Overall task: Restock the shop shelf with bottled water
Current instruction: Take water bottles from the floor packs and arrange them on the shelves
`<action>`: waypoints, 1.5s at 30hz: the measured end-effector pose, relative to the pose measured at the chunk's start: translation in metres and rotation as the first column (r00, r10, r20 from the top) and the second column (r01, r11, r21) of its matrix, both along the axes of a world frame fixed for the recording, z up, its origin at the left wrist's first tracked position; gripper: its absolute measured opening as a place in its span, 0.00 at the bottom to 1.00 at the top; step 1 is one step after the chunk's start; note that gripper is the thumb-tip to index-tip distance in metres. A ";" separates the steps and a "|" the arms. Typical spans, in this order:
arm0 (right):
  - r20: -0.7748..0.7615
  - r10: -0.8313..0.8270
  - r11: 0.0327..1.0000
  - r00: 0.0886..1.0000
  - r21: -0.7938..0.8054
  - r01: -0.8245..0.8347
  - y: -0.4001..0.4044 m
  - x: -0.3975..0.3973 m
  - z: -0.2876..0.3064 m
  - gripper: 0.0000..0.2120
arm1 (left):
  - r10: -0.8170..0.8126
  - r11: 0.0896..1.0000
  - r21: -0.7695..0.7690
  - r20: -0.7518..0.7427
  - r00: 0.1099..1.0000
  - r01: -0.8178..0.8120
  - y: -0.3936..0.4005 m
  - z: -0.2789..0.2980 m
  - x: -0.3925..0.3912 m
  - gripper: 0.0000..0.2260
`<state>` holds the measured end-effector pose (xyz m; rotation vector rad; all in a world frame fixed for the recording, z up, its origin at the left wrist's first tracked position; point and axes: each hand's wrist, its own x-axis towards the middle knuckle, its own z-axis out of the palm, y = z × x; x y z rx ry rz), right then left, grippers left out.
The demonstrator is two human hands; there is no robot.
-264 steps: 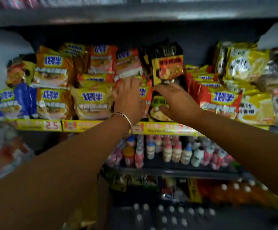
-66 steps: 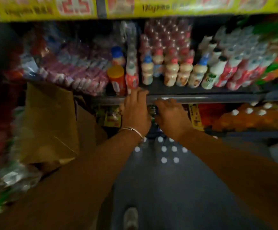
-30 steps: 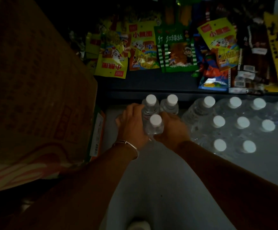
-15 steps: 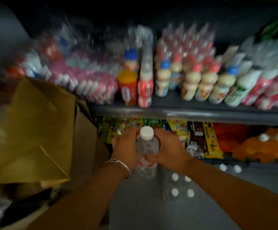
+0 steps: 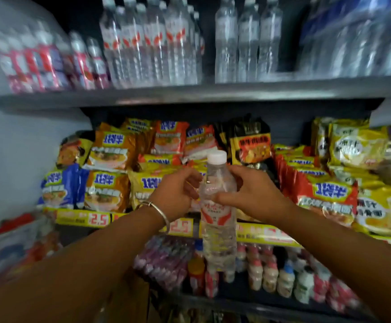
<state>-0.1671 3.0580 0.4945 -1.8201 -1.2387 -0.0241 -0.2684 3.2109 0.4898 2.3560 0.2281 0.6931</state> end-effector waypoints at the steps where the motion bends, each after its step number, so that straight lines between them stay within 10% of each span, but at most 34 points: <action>1: 0.019 -0.010 0.999 1.000 0.035 0.009 0.001 0.001 0.028 0.16 | 0.001 1.000 0.012 0.034 0.999 -0.001 0.001 0.025 0.001 0.17; 17: 0.064 -0.067 0.920 0.996 0.389 0.037 0.098 0.047 0.325 0.19 | 0.028 0.965 0.238 0.311 0.950 -0.106 0.085 0.259 0.044 0.10; 45: 0.156 -0.038 0.976 0.987 0.216 0.003 0.370 0.048 0.324 0.17 | 0.481 0.850 0.229 0.026 0.876 -0.474 0.311 0.246 0.042 0.10</action>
